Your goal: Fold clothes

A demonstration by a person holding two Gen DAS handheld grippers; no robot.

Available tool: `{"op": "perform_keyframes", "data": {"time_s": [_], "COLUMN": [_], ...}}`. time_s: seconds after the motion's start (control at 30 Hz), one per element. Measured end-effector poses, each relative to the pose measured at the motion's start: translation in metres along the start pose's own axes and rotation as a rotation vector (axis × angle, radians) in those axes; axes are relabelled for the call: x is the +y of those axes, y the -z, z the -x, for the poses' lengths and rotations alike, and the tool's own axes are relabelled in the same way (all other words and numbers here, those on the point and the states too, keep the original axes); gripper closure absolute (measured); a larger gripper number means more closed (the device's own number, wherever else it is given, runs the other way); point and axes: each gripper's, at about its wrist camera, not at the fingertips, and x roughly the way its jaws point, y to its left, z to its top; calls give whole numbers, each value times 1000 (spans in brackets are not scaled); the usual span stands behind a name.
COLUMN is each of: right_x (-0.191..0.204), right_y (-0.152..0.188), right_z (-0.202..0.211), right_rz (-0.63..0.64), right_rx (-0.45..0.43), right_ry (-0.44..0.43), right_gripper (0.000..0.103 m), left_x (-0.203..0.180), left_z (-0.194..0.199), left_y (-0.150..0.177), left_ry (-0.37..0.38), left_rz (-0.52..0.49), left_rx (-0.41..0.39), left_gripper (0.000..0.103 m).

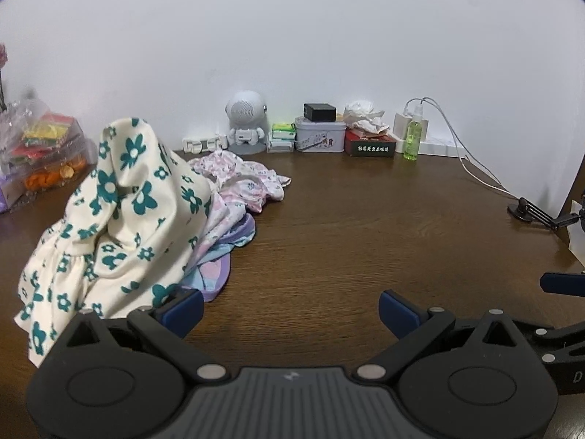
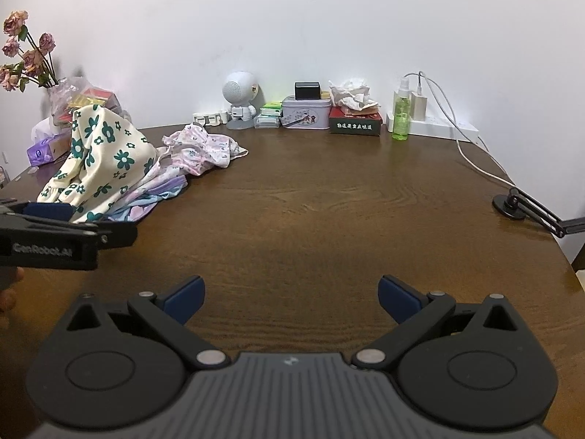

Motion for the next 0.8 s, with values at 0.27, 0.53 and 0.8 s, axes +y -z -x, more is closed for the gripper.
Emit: {"op": "perform_keyframes", "data": {"time_s": [0.27,0.53,0.8], "right_x": [-1,12,38], "right_y": [-15,-41,-81], "right_z": [-14,-32,-58], "right_rz": [11,71,159], "right_rx": [3,-6,-19], "right_ry": [-30,-80,-180], "right_gripper": [0,0,0], "left_x": [15,37,80], "left_z": [-14,-21,-21], "left_y": [-14,-32,-50], "left_ry": [-28,-83,-156], "left_rz": [24,25,61], "left_rx": [-13,-36,-64], "left_gripper": [1,1,2]}}
